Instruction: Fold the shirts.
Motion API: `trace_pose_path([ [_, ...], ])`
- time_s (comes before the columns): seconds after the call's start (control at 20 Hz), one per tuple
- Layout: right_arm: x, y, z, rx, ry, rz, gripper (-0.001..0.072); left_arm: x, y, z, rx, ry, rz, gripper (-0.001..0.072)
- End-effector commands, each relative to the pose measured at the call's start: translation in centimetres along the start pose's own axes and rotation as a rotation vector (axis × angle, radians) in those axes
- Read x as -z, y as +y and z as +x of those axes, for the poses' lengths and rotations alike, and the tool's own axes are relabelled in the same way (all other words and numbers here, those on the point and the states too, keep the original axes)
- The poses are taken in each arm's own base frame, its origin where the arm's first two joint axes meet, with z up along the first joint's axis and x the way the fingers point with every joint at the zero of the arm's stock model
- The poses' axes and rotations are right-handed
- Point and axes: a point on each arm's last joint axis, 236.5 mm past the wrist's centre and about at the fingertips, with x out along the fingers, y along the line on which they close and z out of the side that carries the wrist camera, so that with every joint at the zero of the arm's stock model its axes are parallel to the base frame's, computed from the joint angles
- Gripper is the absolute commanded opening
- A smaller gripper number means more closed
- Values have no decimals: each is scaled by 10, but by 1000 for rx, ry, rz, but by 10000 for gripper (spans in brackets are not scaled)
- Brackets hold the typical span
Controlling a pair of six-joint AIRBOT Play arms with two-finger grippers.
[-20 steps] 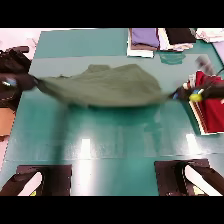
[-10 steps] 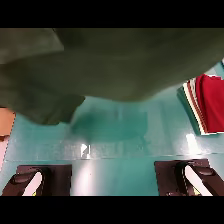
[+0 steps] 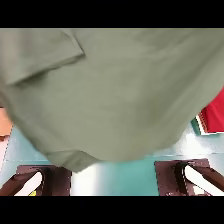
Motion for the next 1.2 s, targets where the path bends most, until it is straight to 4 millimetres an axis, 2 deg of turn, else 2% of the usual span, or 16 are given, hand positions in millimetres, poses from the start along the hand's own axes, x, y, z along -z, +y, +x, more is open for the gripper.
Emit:
trace_pose_path([
  [0.0,78,-28,95,-30,314,105,18,116,58,102,3,397,-180,22],
  [0.1,134,-42,149,-45,479,172,18,189,85,153,4,558,-288,22],
  [0.2,186,-51,194,-57,611,230,19,257,105,200,5,667,-316,22],
  [0.3,221,-55,231,-61,676,263,19,309,111,240,10,731,-323,22],
  [0.4,231,-56,262,-71,684,276,18,332,115,275,-2,722,-328,22],
  [0.5,225,-58,283,-73,675,259,18,336,119,293,-10,706,-336,22],
  [0.65,202,-61,288,-76,637,233,19,335,118,286,1,738,-325,23],
  [0.75,202,-59,275,-83,666,194,19,352,111,266,26,856,-323,23],
  [0.9,226,-71,255,-19,745,159,18,385,106,242,38,995,-319,24],
  [1.15,293,-64,245,-18,855,200,20,431,105,226,25,1088,-372,24],
])
